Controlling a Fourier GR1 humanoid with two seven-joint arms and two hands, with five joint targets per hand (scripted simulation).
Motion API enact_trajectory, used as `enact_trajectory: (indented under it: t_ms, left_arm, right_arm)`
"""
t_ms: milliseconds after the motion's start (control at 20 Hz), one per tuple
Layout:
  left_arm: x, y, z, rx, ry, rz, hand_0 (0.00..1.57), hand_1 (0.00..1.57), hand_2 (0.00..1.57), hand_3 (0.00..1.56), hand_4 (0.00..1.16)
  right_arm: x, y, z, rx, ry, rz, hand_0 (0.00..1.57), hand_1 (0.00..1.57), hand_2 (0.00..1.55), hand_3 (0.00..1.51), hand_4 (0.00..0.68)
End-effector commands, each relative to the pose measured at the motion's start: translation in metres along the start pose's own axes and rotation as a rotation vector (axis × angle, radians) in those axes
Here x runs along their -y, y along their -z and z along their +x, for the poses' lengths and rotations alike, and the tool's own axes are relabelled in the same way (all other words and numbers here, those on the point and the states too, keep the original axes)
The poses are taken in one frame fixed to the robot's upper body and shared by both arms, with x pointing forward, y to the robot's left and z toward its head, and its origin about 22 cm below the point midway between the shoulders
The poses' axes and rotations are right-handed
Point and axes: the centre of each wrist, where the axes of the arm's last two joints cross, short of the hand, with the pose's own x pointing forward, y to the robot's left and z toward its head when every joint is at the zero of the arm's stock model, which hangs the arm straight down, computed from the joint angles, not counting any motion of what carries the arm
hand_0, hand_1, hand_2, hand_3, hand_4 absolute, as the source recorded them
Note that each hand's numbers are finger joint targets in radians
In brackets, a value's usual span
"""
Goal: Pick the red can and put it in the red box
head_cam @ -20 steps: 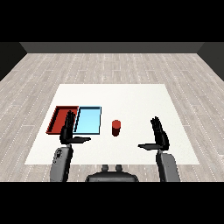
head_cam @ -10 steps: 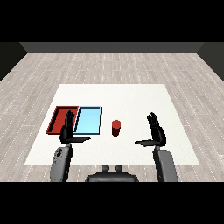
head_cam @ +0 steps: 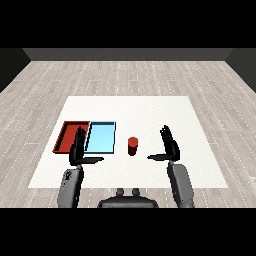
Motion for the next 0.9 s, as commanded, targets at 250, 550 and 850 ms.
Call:
enact_trajectory:
  t_ms: [250,550,850]
  left_arm:
    - [0.002,0.002,0.007,-0.007,-0.014,0.024,0.0,0.0,0.0,0.0,0.0]
    - [-0.009,-0.014,0.006,-0.005,-0.009,0.006,0.0,0.0,0.0,0.0,0.0]
    - [-0.022,-0.007,-0.009,-0.015,-0.042,0.009,0.0,0.0,0.0,0.0,0.0]
  right_arm:
    - [-0.025,0.012,-0.039,-0.042,0.075,0.003,0.0,0.0,0.0,0.0,0.0]
    - [-0.047,-0.004,-0.04,-0.055,0.076,0.035,0.0,0.0,0.0,0.0,0.0]
    - [-0.06,0.0,-0.057,-0.048,0.097,0.054,0.0,0.0,0.0,0.0,0.0]
